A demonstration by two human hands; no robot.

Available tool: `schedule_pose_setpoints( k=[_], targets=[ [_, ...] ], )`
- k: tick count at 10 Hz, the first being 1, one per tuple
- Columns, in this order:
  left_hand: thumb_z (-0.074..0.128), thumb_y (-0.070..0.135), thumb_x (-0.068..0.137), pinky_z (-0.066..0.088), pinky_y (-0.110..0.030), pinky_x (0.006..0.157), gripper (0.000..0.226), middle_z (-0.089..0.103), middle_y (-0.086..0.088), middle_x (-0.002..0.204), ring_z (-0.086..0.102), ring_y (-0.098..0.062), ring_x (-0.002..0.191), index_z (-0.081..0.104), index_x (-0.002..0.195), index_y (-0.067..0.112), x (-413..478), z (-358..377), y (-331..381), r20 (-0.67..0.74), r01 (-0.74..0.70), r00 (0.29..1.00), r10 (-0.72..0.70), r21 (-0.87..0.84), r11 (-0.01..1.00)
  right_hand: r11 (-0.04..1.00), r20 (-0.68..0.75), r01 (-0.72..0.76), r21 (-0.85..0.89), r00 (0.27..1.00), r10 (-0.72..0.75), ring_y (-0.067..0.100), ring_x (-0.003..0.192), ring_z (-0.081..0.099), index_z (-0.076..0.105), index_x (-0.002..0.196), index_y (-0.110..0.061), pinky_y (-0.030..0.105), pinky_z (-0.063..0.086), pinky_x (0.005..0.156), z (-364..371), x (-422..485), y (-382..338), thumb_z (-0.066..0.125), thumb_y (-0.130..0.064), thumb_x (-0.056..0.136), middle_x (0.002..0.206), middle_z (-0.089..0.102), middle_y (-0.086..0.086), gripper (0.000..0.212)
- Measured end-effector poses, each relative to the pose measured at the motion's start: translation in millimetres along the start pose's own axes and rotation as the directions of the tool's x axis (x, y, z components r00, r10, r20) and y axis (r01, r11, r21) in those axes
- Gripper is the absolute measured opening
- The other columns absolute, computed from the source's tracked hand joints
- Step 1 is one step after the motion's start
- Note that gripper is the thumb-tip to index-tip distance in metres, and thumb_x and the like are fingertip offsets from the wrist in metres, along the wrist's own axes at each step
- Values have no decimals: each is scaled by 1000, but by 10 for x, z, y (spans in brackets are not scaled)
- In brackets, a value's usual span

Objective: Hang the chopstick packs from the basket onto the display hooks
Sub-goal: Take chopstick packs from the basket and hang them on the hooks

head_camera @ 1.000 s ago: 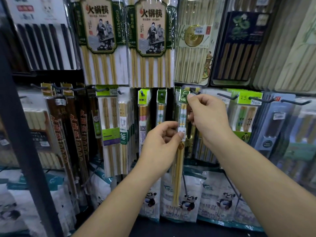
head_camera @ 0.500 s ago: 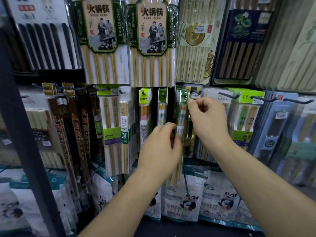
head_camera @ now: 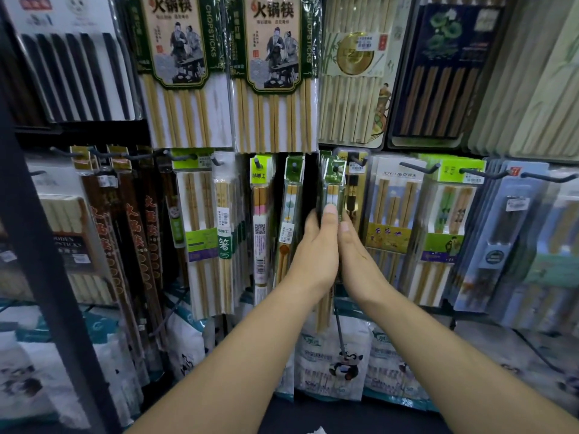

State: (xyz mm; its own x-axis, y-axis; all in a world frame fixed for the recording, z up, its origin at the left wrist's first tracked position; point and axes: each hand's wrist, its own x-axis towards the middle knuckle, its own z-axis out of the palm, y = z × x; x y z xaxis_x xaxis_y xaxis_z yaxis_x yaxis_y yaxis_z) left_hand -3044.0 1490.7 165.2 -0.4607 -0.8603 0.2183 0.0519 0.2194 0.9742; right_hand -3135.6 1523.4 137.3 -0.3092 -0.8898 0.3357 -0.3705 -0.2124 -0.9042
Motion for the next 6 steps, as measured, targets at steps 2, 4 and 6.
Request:
schedule_pose_setpoints(
  k=[2,4,6],
  targets=[
    [36,59,106,30,-32,117,63,43,4,161,41,-13,144,32,161,28,174,22,0,-27,37,999,-41,-131,991,987,12,-89,131,996,89,-6,142,27,16,161,-41,16,28,112,94,190,33,20,-77,93,165,26,-14,77],
    [36,58,106,26,-26,112,67,33,5,166,31,-13,151,24,164,27,11,-9,-76,40,115,993,-110,-183,976,978,13,-92,186,996,91,-2,142,28,16,161,-41,27,25,117,107,151,142,24,-80,90,166,24,-12,81],
    [33,72,100,21,-25,114,74,34,18,162,31,-5,149,26,163,33,-477,-273,-375,132,130,980,-147,127,983,995,-40,-74,71,996,76,0,143,21,10,159,-48,29,20,114,34,-164,238,27,-84,84,166,16,-17,85]
  ],
)
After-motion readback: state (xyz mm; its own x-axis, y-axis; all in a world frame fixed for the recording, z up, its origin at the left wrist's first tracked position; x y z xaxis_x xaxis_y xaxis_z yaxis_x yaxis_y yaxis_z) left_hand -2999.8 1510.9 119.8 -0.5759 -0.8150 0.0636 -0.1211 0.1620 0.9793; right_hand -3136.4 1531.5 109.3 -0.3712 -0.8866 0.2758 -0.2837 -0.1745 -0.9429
